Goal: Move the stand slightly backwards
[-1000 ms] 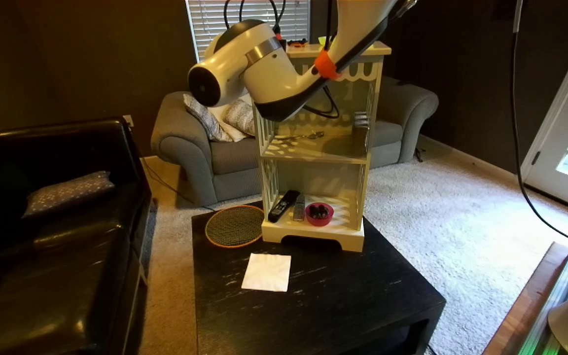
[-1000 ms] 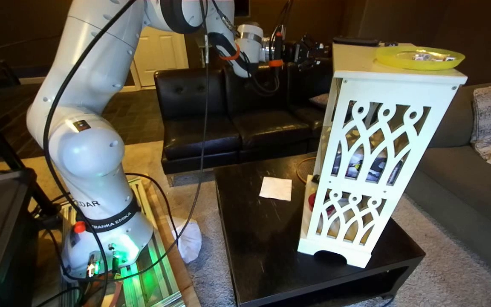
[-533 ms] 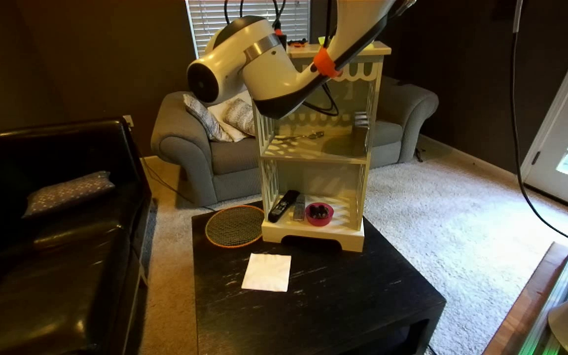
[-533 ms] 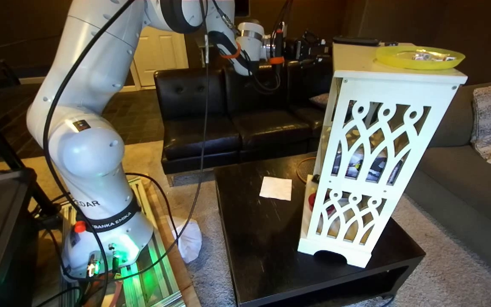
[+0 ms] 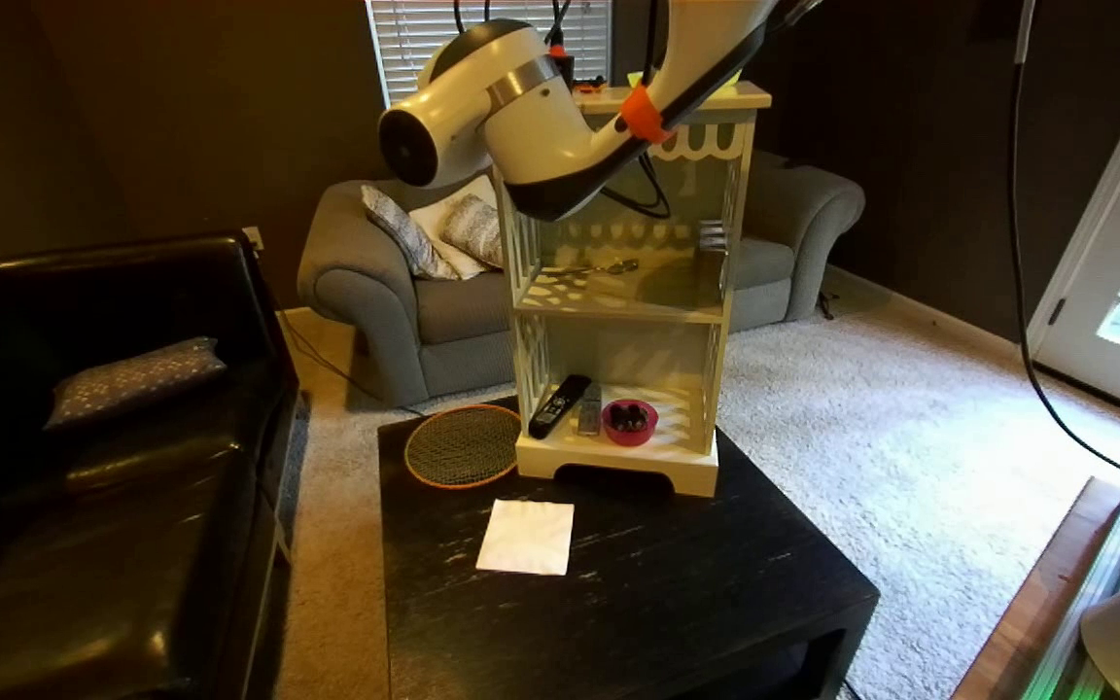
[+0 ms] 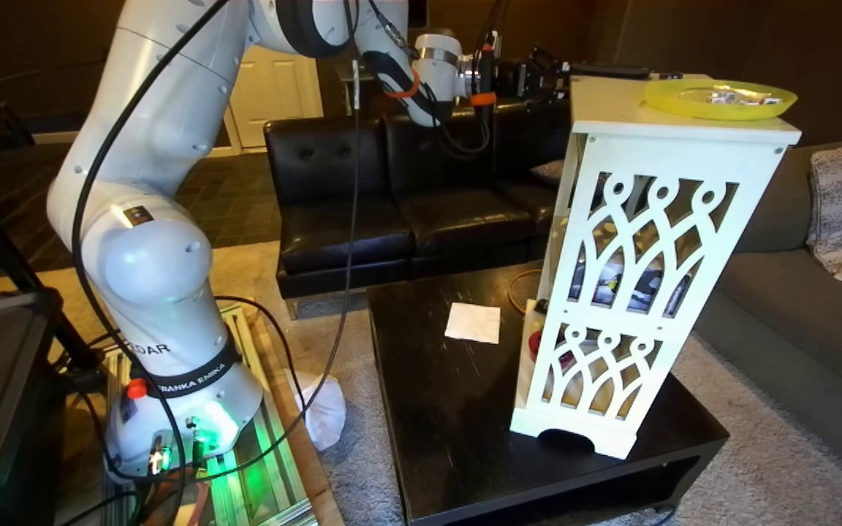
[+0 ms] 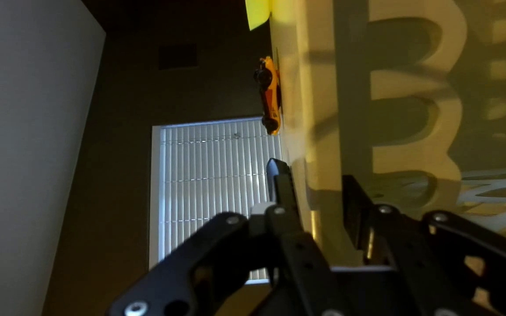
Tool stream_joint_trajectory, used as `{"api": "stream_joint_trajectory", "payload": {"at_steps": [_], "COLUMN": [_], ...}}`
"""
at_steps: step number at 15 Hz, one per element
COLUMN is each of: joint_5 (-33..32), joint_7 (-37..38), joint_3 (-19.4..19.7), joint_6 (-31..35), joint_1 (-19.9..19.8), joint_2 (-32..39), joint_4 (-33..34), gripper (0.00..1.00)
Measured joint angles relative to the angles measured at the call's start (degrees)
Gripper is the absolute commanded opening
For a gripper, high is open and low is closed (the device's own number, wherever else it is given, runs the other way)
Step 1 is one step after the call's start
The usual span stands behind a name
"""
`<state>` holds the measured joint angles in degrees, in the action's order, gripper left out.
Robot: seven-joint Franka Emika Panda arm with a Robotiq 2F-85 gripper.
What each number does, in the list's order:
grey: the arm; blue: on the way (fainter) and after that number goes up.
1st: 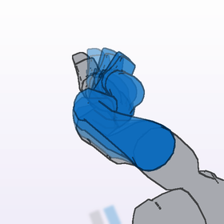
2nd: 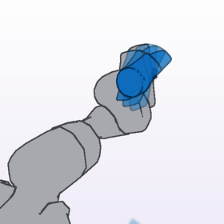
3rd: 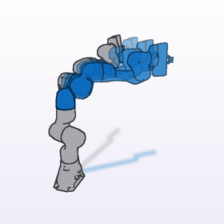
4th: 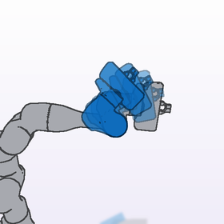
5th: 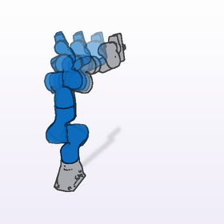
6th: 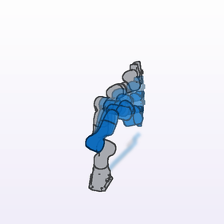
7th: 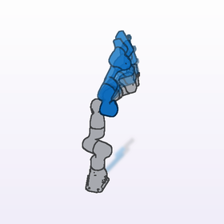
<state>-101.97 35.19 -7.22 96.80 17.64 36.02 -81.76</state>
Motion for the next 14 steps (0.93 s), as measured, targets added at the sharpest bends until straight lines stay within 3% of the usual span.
{"api": "stream_joint_trajectory", "payload": {"at_steps": [11,12,13,14], "joint_5": [-0.74,-0.98,-1.07,-1.37], "joint_7": [-2.64,-2.81,-3.09,-3.23], "joint_3": [-0.03,-0.03,-0.02,-0.01], "joint_6": [0.65,0.82,1.1,1.52], "joint_1": [0.06,0.08,0.07,0.09], "joint_2": [2.27,2.57,2.8,2.99], "joint_4": [3.01,3.38,3.7,3.97], "gripper": [0.22,0.19,0.05,0.03]}}
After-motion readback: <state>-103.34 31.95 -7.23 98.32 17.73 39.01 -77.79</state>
